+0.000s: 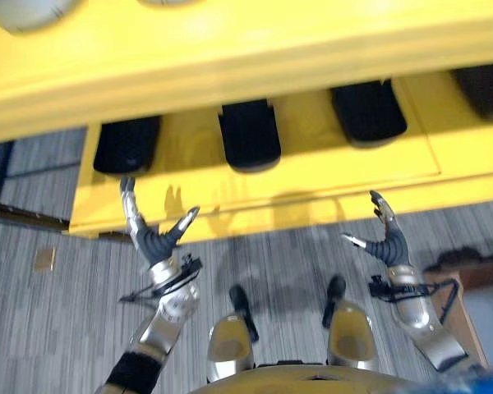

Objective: Move parts from the plastic box to the shelf.

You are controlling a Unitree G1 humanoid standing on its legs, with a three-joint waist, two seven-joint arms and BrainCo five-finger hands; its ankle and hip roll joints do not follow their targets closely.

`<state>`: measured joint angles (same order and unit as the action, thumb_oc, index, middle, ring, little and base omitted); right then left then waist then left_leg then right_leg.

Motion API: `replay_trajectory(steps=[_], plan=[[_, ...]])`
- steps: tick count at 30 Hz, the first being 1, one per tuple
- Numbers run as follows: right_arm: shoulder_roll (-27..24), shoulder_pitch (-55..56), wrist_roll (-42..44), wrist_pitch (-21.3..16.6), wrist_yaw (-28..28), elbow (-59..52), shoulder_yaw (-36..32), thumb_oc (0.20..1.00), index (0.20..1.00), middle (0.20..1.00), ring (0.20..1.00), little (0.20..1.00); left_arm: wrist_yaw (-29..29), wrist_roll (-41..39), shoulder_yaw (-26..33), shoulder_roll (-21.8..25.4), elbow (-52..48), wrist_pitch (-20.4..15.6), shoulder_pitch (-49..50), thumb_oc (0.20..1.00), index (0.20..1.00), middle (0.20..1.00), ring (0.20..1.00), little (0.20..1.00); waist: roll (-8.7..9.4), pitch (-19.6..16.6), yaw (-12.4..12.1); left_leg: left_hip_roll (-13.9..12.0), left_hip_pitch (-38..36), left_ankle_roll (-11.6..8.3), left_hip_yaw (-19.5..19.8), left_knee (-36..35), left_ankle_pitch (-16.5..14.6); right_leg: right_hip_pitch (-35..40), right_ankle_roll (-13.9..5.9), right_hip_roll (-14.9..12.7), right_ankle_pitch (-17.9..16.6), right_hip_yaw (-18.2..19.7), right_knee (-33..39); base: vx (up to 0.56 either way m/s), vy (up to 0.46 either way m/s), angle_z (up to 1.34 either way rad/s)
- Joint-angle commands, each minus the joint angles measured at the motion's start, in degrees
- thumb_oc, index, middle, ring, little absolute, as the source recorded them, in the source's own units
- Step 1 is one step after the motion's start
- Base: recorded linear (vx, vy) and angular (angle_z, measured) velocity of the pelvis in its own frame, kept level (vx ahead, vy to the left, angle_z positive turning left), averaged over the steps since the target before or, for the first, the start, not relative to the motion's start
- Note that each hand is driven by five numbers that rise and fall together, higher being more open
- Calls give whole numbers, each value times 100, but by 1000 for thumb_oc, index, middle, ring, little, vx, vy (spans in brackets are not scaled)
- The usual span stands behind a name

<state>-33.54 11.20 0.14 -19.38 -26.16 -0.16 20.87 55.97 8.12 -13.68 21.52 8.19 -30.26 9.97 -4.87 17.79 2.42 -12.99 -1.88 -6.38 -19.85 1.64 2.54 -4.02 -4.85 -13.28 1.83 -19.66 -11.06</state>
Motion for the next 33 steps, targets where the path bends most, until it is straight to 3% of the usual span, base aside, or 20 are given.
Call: replay_trajectory(steps=[1,8,11,19,23,33], plan=[[-69,-705,-858,-792,519,-24,207,1000,1000,1000,1000,1000,-1128,-374,-55,572,-188,-421,-495,1000,1000,1000,1000,1000,565,-184,-244,-61,226,-54,-14,146,31,572,-355,-231,-191,-268,623,51,-54,7],[-485,-1176,-1398,-493,1053,440,730,1000,1000,1000,1000,1000,-1759,-569,-122,808,10,-323,-397,1000,1000,1000,1000,1000,632,-456,-444,-63,-57,-82,-101,26,14,963,-447,-267,-422,-551,1039,46,-14,4],[-593,-1443,-1333,23,1731,531,973,1000,1000,1000,1000,1000,-2105,-925,-79,939,82,-80,-294,1000,1000,1000,1000,1000,696,-585,-589,-34,-215,-81,-154,-46,-9,1108,-491,-264,-493,-694,1135,101,-22,4],[-462,-1741,-1682,781,2546,950,1222,1000,1000,1000,1000,1000,-2817,-1189,118,1034,98,249,-115,1000,1000,1000,1000,1000,798,-638,-808,23,-404,16,-194,-170,-25,1249,-513,-294,-476,-899,1078,63,-6,13],[-439,-1794,-2146,1008,2696,1071,1273,1000,1000,1000,1000,1000,-2853,-1155,184,1033,48,288,-81,1000,1000,1000,1000,1000,808,-616,-851,53,-373,89,-197,-128,-59,1218,-475,-305,-404,-901,952,28,20,5],[-307,-2152,-2692,1127,2806,1464,1484,1000,1000,1000,1000,1000,-2690,-1113,308,1009,59,351,-155,1000,1000,1000,1000,1000,792,-496,-964,97,-43,193,-107,238,-197,944,-363,-319,-172,-800,528,0,6,2]])
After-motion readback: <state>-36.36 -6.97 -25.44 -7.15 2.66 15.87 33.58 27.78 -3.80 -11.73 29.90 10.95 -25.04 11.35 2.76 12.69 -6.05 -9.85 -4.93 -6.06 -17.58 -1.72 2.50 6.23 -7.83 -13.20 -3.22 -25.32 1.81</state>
